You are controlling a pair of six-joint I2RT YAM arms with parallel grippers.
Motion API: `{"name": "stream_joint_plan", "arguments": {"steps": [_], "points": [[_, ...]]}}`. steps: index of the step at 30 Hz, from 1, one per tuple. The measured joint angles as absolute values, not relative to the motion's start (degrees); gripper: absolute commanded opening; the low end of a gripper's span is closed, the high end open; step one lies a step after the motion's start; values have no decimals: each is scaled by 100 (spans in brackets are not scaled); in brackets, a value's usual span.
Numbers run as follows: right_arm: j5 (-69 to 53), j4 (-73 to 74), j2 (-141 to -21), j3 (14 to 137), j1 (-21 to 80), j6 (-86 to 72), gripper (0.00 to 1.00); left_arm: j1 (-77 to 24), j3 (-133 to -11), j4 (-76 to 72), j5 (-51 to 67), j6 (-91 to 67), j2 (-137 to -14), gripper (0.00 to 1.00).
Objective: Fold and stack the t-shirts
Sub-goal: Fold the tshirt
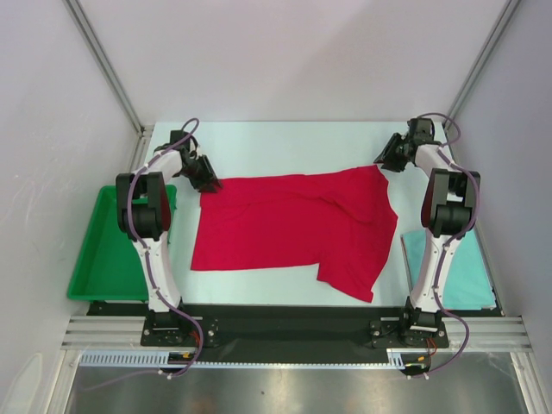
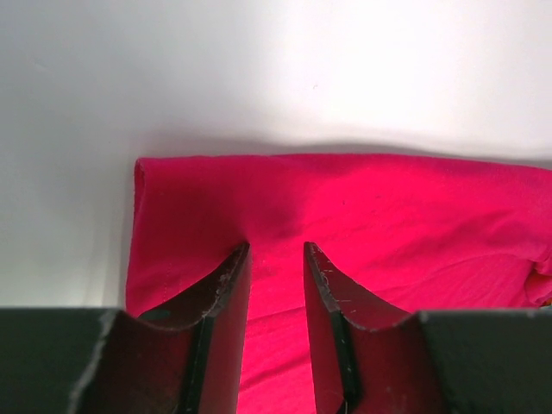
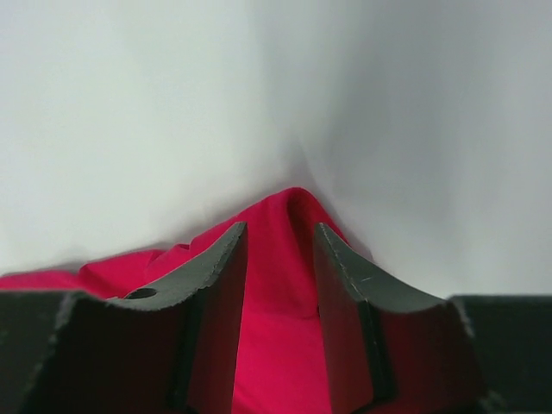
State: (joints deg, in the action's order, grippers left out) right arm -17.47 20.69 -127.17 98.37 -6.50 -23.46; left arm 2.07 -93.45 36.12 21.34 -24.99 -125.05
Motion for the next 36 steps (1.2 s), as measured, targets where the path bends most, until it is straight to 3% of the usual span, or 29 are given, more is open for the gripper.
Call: {"name": "stream_joint_plan", "arguments": {"steps": [13,15,18,20,36], "points": [[-1914,2091,-13082,10022,-648,-2416,35,279,-9397,3612,2322,-2558,-12582,37],[-1927,2097,-13085,10060,-650,-2440,29,281,-9397,3610,2322,-2561,-12582,37],[-1962,2091,-13115,10143,-650,-2484,8,290,-9397,3607,2322,-2571,-12582,37],[-1957,2080,-13137,10173,-657,-2530,0,294,-9395,3597,2324,-2609,-12582,37],[-631,1632,-12606,9480,-703,-2805,0,405,-9192,3260,2567,-2993,-12575,37]]}}
